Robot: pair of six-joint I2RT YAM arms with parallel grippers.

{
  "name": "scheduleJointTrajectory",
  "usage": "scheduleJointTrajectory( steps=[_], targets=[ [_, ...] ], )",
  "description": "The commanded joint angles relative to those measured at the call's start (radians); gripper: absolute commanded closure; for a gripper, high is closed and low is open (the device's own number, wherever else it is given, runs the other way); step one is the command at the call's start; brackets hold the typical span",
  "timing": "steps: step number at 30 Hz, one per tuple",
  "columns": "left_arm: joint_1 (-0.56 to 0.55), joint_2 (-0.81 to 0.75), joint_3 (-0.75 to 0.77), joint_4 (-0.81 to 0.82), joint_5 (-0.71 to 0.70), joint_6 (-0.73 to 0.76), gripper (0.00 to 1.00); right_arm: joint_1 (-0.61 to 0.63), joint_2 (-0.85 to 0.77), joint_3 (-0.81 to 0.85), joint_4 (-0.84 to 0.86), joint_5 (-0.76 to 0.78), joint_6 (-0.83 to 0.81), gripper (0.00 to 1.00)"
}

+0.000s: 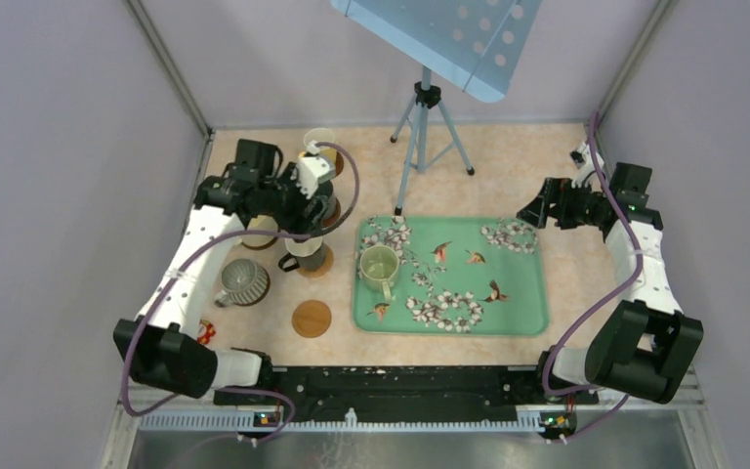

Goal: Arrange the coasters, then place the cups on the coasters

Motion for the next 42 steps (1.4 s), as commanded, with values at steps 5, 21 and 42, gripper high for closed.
scheduleJointTrajectory(
  steps=[5, 21, 42],
  targets=[
    [-0.354, 0.099, 0.041, -0.052, -0.013, -0.111, 0.2, 0.009, 0.003, 0.012, 0.011, -0.001, -0.008, 0.04],
    [-0.622, 0.13, -0.198, 0.166, -0.276, -0.642, 0.01, 0.009, 0.006, 0.013, 0.011, 0.01, -0.01, 0.04],
    [-0.625, 0.259, -0.162, 0.282, -0.298, -0.688, 0.01, 0.009, 0.02, 0.016, 0.006, 0.011, -0.016, 0.04]
  ],
)
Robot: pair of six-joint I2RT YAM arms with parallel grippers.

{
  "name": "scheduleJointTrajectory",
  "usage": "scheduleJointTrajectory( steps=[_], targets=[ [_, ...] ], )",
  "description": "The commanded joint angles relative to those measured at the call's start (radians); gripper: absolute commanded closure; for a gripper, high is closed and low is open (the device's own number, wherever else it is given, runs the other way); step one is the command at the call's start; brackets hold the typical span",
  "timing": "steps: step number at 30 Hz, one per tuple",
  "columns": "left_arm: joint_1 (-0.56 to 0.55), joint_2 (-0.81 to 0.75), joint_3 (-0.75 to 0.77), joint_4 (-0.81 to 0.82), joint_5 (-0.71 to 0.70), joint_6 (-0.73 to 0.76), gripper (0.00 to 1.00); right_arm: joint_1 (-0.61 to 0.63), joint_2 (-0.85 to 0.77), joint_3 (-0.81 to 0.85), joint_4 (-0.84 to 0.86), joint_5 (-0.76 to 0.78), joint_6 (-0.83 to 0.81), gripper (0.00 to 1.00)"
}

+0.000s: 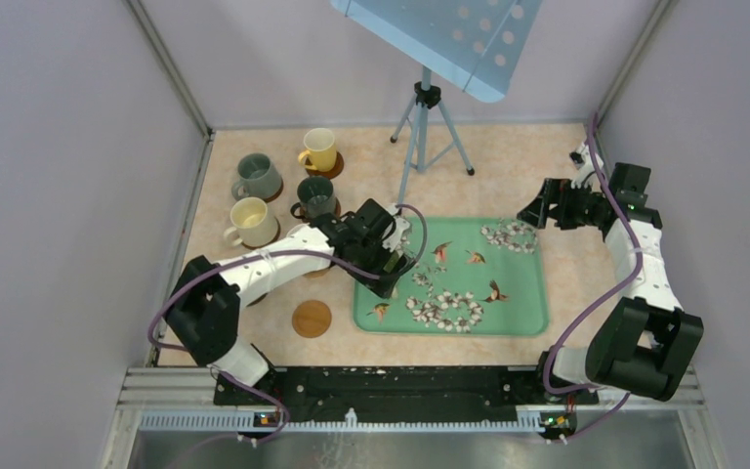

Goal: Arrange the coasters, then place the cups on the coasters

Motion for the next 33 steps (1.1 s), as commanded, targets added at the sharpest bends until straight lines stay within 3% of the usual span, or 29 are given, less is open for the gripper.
scheduleJointTrajectory(
  steps=[1, 13, 22, 33],
  targets=[
    [-0.001, 0.01, 0.053, 0.069, 0.026, 0.026, 0.01, 0.005, 0.007, 0.017, 0.007, -0.006, -0.015, 0.04],
    [0.026, 0.03, 0.094, 0.11, 0.101, 0.17, 0.01, 0.005, 0.007, 0.018, 0.003, -0.008, -0.018, 0.04],
    [0.033, 0.101, 0.17, 0.103, 0.129, 0.178, 0.01, 0.005, 0.004, 0.018, 0.001, -0.008, -0.021, 0.04],
    [0.03, 0.097, 0.101, 0.124, -0.028, 0.174, 0.02, 0.005, 0.005, 0.02, 0.001, -0.008, -0.021, 0.04]
  ],
)
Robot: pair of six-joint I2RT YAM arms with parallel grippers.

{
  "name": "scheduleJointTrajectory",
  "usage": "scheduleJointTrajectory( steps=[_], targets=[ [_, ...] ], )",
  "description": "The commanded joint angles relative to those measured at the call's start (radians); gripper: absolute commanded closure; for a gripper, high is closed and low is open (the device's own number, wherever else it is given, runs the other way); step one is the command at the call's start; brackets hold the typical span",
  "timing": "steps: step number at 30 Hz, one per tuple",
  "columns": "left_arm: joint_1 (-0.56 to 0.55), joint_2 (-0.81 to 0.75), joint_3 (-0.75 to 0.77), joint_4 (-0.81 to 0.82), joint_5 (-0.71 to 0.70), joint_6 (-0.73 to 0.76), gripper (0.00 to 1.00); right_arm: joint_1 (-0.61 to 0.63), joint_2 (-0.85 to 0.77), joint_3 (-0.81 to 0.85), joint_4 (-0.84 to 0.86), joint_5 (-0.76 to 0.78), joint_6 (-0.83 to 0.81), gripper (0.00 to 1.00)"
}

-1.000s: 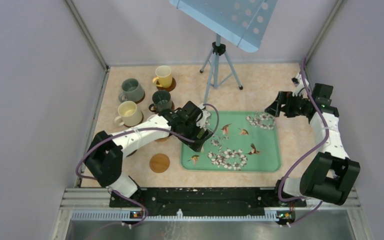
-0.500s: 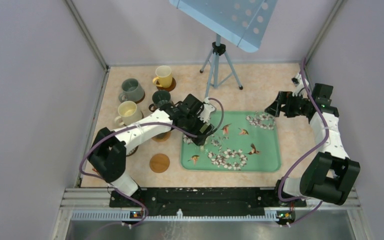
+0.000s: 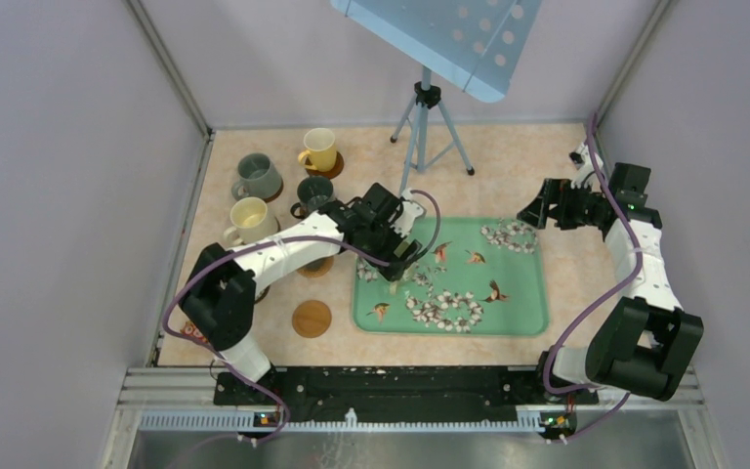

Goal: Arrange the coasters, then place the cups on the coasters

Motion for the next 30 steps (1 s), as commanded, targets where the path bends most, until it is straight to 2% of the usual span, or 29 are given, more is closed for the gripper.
scheduleJointTrajectory(
  steps=[1, 7, 12, 19, 24, 30],
  targets=[
    [-0.003, -0.014, -0.026, 0.032, -0.077, 0.021, 0.02, 0.005, 0.004, 0.019, 0.003, -0.008, -0.014, 0.04],
    [-0.007, -0.038, -0.042, 0.015, -0.058, 0.042, 0.01, 0.005, 0.006, 0.019, 0.005, -0.008, -0.012, 0.04],
    [-0.005, -0.056, -0.07, 0.011, -0.11, 0.076, 0.02, 0.005, 0.004, 0.019, 0.003, -0.008, -0.012, 0.04],
    [0.0, -0.073, -0.076, -0.01, -0.104, 0.098, 0.16, 0.006, 0.003, 0.019, 0.003, -0.012, -0.012, 0.04],
    [0.0, -0.081, -0.106, 0.003, -0.058, 0.117, 0.33, 0.005, 0.0, 0.018, 0.003, -0.012, -0.014, 0.04],
    [0.0, -0.066, -0.133, 0.026, -0.04, 0.089, 0.39, 0.005, 0.0, 0.017, 0.003, -0.012, -0.014, 0.04]
  ],
)
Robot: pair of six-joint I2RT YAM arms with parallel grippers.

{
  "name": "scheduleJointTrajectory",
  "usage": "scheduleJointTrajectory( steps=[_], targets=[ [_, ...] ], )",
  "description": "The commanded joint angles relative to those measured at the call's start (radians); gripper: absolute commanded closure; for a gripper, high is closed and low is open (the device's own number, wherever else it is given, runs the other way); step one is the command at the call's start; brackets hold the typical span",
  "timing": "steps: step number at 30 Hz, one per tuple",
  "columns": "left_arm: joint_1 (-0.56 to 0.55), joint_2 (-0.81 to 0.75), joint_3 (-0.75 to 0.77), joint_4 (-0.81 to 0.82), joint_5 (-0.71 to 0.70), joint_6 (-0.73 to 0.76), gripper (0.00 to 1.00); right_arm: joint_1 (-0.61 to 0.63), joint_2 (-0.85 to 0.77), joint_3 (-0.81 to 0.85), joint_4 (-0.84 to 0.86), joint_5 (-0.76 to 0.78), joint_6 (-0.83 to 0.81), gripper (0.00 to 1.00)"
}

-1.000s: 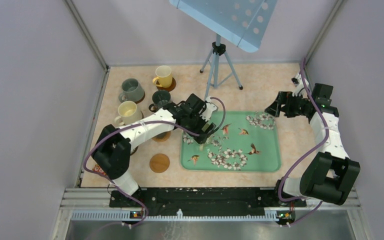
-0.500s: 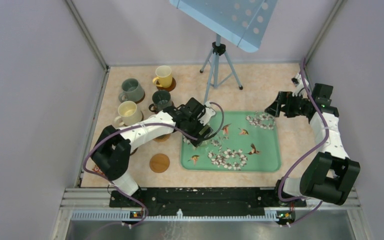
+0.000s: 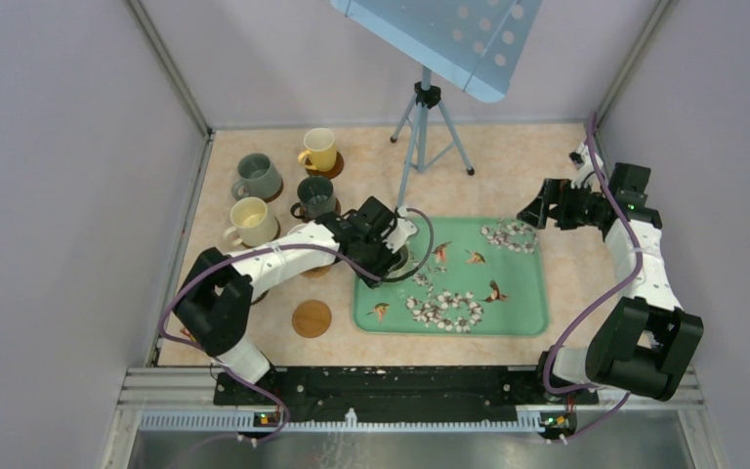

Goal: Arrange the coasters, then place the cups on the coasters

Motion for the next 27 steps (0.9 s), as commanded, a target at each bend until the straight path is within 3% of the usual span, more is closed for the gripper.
scheduleJointTrajectory(
  steps=[1, 17, 23, 27],
  targets=[
    [0.005, -0.024, -0.021, 0.041, 0.015, -0.012, 0.4, 0.005, 0.0, 0.017, 0.004, -0.012, -0.014, 0.04],
    [0.007, -0.001, -0.052, 0.114, -0.009, 0.006, 0.52, 0.005, -0.002, 0.017, 0.004, -0.011, -0.014, 0.04],
    [0.024, -0.025, -0.057, 0.107, 0.012, 0.035, 0.73, 0.005, 0.0, 0.017, 0.005, -0.01, -0.014, 0.04],
    [0.036, -0.072, -0.068, 0.083, 0.049, 0.071, 0.94, 0.005, 0.001, 0.016, 0.005, -0.011, -0.014, 0.04]
  ],
)
